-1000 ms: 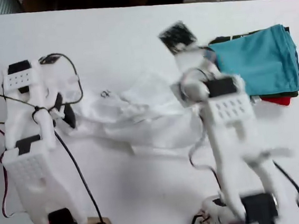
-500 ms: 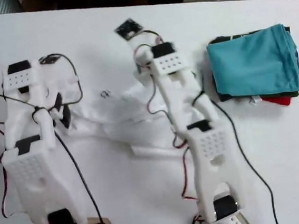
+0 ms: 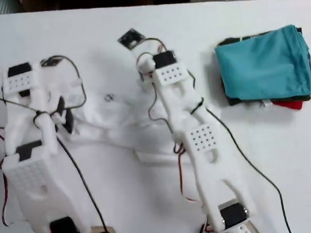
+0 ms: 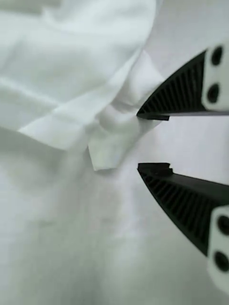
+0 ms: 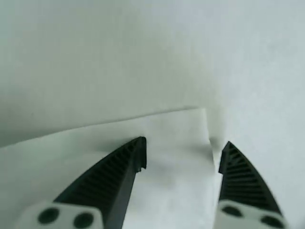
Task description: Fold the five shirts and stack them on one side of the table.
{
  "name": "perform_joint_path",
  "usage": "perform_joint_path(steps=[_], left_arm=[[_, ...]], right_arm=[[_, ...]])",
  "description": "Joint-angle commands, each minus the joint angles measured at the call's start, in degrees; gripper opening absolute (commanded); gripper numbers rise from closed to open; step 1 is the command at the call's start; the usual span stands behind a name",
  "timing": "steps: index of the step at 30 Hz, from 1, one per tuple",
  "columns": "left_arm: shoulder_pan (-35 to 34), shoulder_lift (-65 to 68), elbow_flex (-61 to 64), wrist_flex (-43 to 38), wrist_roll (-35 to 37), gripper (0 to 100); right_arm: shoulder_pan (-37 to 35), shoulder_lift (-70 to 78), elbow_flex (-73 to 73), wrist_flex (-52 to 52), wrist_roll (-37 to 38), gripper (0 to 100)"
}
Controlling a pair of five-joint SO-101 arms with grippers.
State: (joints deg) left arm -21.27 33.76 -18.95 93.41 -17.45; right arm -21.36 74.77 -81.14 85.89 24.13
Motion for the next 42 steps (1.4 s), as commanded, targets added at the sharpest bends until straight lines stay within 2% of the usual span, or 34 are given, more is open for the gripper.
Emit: perform_joint_path(steps=[1, 2, 4, 6, 10, 13, 17, 24, 29, 35, 40, 42], left_arm=[[0.0, -0.4, -1.7, 0.0, 0.4, 17], [0.0, -0.4, -1.7, 0.0, 0.4, 17], [0.0, -0.4, -1.7, 0.1, 0.4, 17], [0.0, -0.4, -1.7, 0.1, 0.4, 17], [0.0, -0.9, -1.8, 0.2, 0.4, 17], [0.3, -1.2, -5.1, 3.4, 0.4, 17], [0.0, -2.5, -12.0, 8.4, 0.4, 17], [-2.4, -8.3, -14.3, 8.7, 0.1, 17], [-2.3, -10.8, -14.3, 8.7, 0.1, 17], [-2.1, -10.6, -14.6, 8.4, 0.0, 17], [-2.0, -10.0, -14.2, 5.5, 0.0, 17], [-1.1, -8.1, -14.2, 5.6, 0.0, 17]], right_arm=[[0.7, 0.0, -2.0, 1.0, 0.3, 8.7], [1.1, -0.1, -2.1, 0.9, 0.3, 0.6], [1.9, -0.3, -2.3, 1.1, 0.2, 4.5], [2.9, -1.3, -3.8, 2.1, 0.2, 1.5], [5.1, -4.1, -10.1, 6.7, 0.2, 2.0], [5.8, -6.7, -15.1, 12.1, 0.3, 2.0], [8.0, -14.7, -14.2, 15.5, 0.3, 2.0], [12.9, -32.6, -9.1, 15.7, 0.3, 2.0], [12.7, -51.2, 9.5, 15.7, 0.3, 2.0], [10.2, -77.8, 43.2, 15.4, 0.2, 2.1], [14.0, -95.9, 70.7, 11.8, 0.3, 2.1], [16.8, -103.1, 81.5, 8.3, 2.8, 2.1]])
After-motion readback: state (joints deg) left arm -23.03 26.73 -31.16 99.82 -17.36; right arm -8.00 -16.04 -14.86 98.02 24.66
